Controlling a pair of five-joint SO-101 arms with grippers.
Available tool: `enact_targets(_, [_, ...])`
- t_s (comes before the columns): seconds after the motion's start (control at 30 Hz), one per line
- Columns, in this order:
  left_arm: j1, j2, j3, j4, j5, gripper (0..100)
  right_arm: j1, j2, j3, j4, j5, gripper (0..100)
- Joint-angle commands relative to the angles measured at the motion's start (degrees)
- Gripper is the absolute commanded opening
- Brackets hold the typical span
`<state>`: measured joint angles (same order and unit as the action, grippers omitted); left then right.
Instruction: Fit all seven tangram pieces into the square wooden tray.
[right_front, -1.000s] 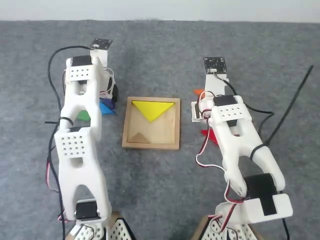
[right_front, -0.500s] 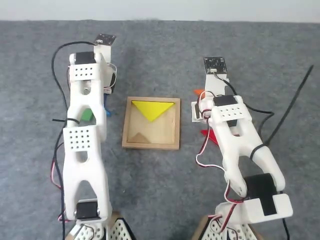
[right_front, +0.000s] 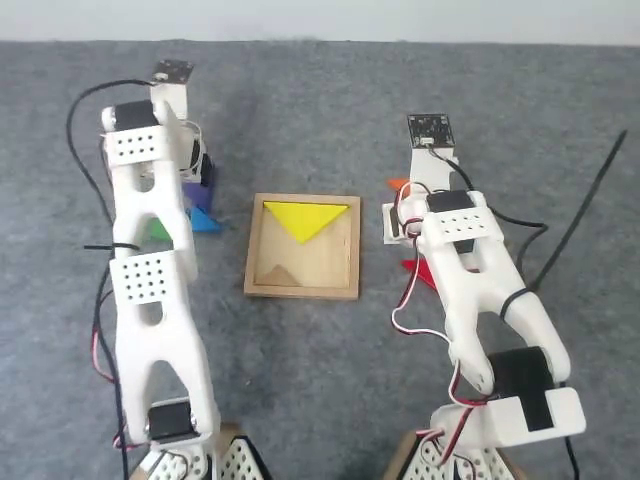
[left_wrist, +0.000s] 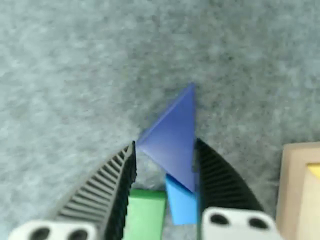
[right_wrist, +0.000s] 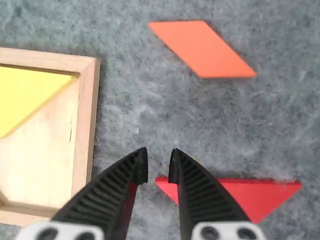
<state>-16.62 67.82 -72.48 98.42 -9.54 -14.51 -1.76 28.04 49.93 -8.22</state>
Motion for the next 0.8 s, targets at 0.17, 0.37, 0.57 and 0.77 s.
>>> enact_targets(0.17, [0.3,2.9,-4.0,2.3,-3.2,22,-0.3,-0.7,-2.4,-0.6,0.8,8.0])
enact_targets(0.37, [0.8,2.6,-2.4,2.3,-3.1,22,-0.3,-0.7,-2.3,-0.6,0.8,8.0])
enact_targets(0.57, [1.5,2.6,-2.5,2.3,-3.2,15,-0.3,-0.7,-2.3,-0.6,0.8,8.0])
enact_targets(0.77, [3.0,2.6,-2.5,2.3,-2.9,7,-0.3,-0.7,-2.3,-0.6,0.8,8.0])
